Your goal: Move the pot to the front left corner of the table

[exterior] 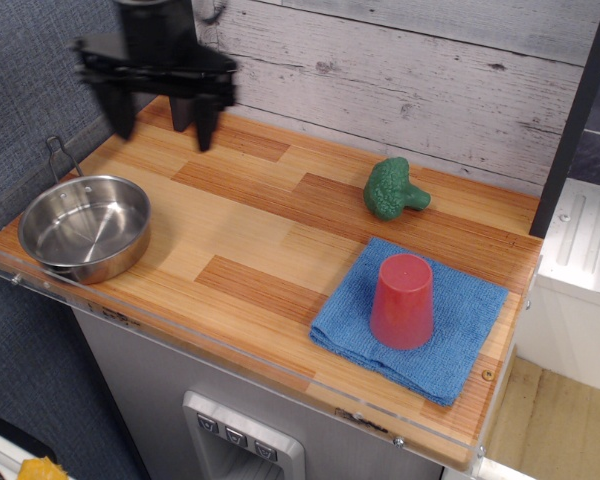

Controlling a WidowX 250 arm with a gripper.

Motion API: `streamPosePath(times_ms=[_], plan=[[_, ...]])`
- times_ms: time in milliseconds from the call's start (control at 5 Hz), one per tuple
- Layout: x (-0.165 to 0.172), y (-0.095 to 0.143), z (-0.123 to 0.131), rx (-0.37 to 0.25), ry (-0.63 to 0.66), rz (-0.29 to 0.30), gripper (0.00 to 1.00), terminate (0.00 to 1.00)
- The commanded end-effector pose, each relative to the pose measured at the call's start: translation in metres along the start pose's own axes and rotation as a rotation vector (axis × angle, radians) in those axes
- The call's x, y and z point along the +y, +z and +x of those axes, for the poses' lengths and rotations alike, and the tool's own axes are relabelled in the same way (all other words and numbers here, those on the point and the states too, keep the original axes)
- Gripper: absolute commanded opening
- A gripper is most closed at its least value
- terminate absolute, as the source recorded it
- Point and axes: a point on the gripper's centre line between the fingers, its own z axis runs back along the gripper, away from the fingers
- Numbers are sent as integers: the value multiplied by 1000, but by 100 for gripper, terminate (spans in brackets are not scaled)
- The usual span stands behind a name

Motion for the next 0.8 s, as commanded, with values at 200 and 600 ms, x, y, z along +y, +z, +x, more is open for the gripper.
streamPosePath(times_ms=[200, 600], plan=[[-91, 47, -28, -70, -252, -135, 100, 0], [-123, 61, -41, -79, -268, -183, 100, 0]])
